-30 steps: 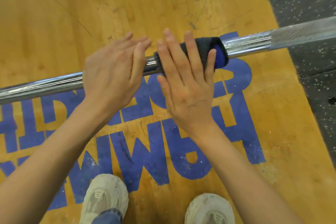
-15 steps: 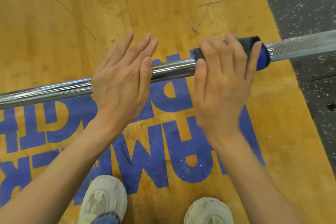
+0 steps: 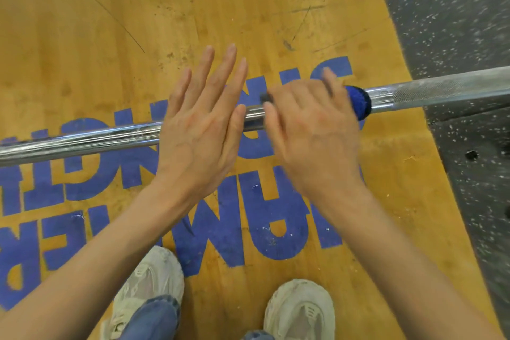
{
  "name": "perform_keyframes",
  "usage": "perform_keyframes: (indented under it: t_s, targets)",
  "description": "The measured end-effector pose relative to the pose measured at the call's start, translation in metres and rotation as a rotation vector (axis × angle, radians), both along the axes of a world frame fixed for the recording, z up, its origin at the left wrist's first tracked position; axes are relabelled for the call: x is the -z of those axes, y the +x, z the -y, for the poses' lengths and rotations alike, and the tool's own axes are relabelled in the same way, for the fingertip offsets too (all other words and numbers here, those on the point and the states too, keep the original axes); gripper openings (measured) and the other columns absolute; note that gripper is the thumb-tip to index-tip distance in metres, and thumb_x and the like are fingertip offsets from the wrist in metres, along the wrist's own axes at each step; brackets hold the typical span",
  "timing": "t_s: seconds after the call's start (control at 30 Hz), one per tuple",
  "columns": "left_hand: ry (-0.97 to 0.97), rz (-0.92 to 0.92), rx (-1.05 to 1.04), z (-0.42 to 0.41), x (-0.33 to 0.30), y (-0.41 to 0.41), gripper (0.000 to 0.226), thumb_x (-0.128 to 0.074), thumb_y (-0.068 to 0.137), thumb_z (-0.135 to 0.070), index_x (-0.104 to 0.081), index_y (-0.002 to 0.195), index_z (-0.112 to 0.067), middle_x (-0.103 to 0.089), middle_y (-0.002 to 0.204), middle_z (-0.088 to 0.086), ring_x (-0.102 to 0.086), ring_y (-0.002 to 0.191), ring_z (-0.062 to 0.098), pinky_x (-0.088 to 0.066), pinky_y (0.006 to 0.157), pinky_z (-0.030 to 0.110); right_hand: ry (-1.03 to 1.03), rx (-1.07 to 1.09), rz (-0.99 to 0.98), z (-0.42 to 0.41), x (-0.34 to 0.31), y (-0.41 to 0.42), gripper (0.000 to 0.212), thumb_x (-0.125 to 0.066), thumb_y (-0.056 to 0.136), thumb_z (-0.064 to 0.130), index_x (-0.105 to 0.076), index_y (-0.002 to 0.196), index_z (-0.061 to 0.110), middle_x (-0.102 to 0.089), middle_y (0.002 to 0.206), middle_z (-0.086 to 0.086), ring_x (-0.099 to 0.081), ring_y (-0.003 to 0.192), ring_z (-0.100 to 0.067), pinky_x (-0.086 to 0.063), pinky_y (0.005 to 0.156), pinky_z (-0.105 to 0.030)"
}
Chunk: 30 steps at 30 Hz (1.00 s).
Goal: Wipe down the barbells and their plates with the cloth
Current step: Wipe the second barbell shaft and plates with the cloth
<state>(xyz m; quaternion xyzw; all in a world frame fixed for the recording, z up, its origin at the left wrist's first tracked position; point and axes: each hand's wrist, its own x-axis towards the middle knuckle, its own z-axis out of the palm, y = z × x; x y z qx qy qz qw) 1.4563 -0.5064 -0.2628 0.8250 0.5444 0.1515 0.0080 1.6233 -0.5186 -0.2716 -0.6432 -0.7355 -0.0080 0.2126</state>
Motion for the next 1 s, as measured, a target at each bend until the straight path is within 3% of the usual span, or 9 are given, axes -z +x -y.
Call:
perform_keyframes:
  t_s: [0.1,0.17,0.27,0.37,0.53,0.67,0.77,0.83,1.0]
  targets:
    - [-0.002,-0.050,0.007,0.004,0.002,0.005,0.052,-0.023,0.109,-0.029,-0.034,0.155,-0.007,-0.030,0.163,0.007,-0.021,0.153,0.028,-0.018,0.124,0.043,-0.007,0.163,-0.011,0.005,0.000,0.041,0.038,-0.035,0.107,0.030,-0.067,0.106,0.010,-0.067,0.103,-0.006,-0.058,0.105,-0.030,-0.024,0.119,-0.048]
    - [0.023,-0.089,0.029,0.009,0.004,0.006,0.053,-0.020,0.110,-0.030,-0.034,0.155,-0.008,-0.032,0.162,0.005,-0.025,0.152,0.027,-0.018,0.123,0.040,-0.019,0.280,-0.035,0.009,-0.004,0.020,0.036,-0.035,0.106,0.026,-0.066,0.107,0.008,-0.066,0.105,-0.007,-0.056,0.108,-0.031,-0.022,0.120,-0.048]
    - [0.042,-0.079,0.026,0.015,0.006,0.009,0.052,-0.020,0.110,-0.030,-0.037,0.155,-0.009,-0.035,0.161,0.003,-0.029,0.150,0.026,-0.021,0.121,0.037,0.018,0.121,-0.047,0.014,-0.001,-0.010,0.034,-0.035,0.106,0.022,-0.066,0.110,0.008,-0.066,0.105,-0.006,-0.059,0.106,-0.029,-0.027,0.118,-0.045]
    - [0.046,-0.074,0.036,0.017,0.006,0.009,0.052,-0.018,0.111,-0.030,-0.037,0.155,-0.011,-0.035,0.161,0.002,-0.030,0.150,0.024,-0.027,0.118,0.038,0.025,-0.008,0.019,0.017,0.002,0.032,0.040,-0.031,0.109,0.030,-0.066,0.116,0.010,-0.066,0.107,-0.004,-0.058,0.107,-0.027,-0.032,0.115,-0.043]
    - [0.069,-0.073,0.050,0.022,0.008,0.008,0.050,-0.022,0.111,-0.028,-0.037,0.155,-0.010,-0.035,0.161,0.003,-0.031,0.150,0.025,-0.031,0.116,0.040,0.003,0.299,-0.109,0.020,-0.003,0.004,0.034,-0.036,0.105,0.023,-0.066,0.111,0.008,-0.066,0.110,-0.006,-0.057,0.114,-0.029,-0.022,0.122,-0.046]
    - [0.089,-0.063,0.057,0.023,0.009,0.008,0.048,-0.028,0.110,-0.026,-0.038,0.154,-0.010,-0.036,0.160,0.003,-0.032,0.149,0.026,-0.030,0.116,0.039,-0.008,0.017,-0.015,0.027,-0.001,0.012,0.036,-0.035,0.107,0.027,-0.064,0.120,0.010,-0.065,0.115,-0.003,-0.057,0.118,-0.027,-0.028,0.119,-0.043]
    - [0.070,-0.046,0.052,0.025,0.009,0.010,0.047,-0.028,0.110,-0.026,-0.041,0.153,-0.011,-0.039,0.159,0.001,-0.034,0.148,0.025,-0.029,0.118,0.039,-0.011,0.215,-0.011,0.028,-0.003,0.050,0.036,-0.034,0.107,0.026,-0.063,0.122,0.010,-0.064,0.121,-0.004,-0.053,0.125,-0.026,-0.019,0.122,-0.040]
    - [0.061,-0.021,0.037,0.024,0.009,0.010,0.047,-0.026,0.110,-0.026,-0.043,0.152,-0.011,-0.042,0.157,0.001,-0.036,0.147,0.025,-0.029,0.119,0.039,-0.034,0.322,-0.101,0.025,-0.007,0.027,0.035,-0.034,0.105,0.022,-0.064,0.117,0.009,-0.064,0.119,-0.005,-0.053,0.124,-0.027,-0.016,0.124,-0.043]
    - [0.026,-0.008,0.040,0.025,0.007,0.009,0.047,-0.029,0.109,-0.025,-0.044,0.151,-0.010,-0.043,0.156,0.002,-0.036,0.147,0.027,-0.029,0.119,0.041,-0.057,0.036,-0.050,0.027,-0.006,-0.009,0.038,-0.034,0.106,0.025,-0.066,0.121,0.010,-0.066,0.122,-0.004,-0.057,0.124,-0.026,-0.025,0.121,-0.043]
